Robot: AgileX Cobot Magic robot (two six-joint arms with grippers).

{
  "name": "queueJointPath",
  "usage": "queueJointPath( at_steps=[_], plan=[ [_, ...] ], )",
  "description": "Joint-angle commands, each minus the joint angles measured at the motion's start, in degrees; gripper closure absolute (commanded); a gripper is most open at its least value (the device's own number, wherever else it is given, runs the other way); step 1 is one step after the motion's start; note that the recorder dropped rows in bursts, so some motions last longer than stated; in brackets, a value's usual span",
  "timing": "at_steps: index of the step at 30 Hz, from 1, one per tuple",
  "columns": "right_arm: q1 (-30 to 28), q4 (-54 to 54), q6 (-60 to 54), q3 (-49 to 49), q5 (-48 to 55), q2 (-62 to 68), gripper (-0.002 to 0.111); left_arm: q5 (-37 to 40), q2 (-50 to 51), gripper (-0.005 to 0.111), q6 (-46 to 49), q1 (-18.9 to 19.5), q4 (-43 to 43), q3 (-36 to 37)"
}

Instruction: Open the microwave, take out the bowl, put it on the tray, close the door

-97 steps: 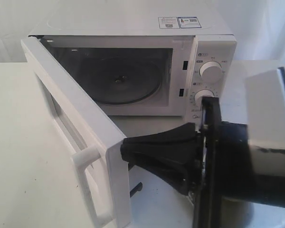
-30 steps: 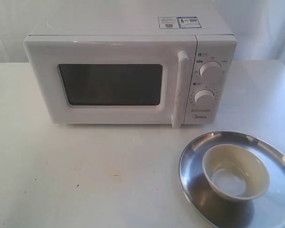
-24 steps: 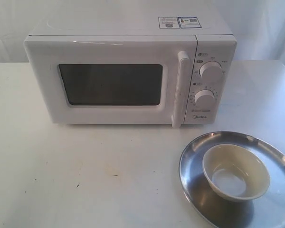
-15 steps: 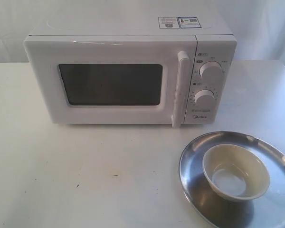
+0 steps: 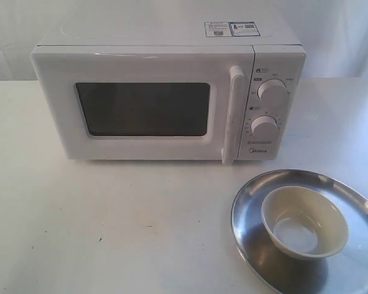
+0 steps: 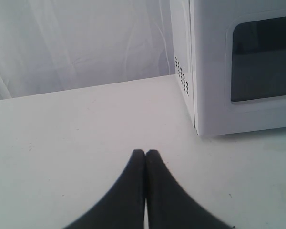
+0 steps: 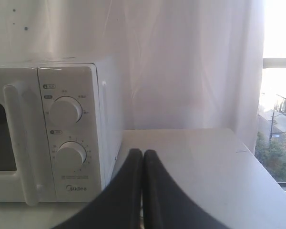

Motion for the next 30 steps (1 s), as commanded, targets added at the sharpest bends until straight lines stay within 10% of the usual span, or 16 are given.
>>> queueJointPath(
  at_steps=[1,14,30],
  plan=[
    [-0.3,-0.6,-0.6,0.3,0.2,-0.3,0.108,-0.2,-0.1,0.107,0.0,-0.2,-0.5,-0.2],
    [-0.3,6.1,-3.5,0.3,4.5,-0.3,0.108,-0.2,-0.1,0.107,0.0,-0.2,-0.5,-0.2],
    [-0.3,64.0,-73.3,0.3,-10.4,-1.5,0.108,-0.2,-0.1,0.107,0.0,-0.2,-0.5,-0.2]
  ],
)
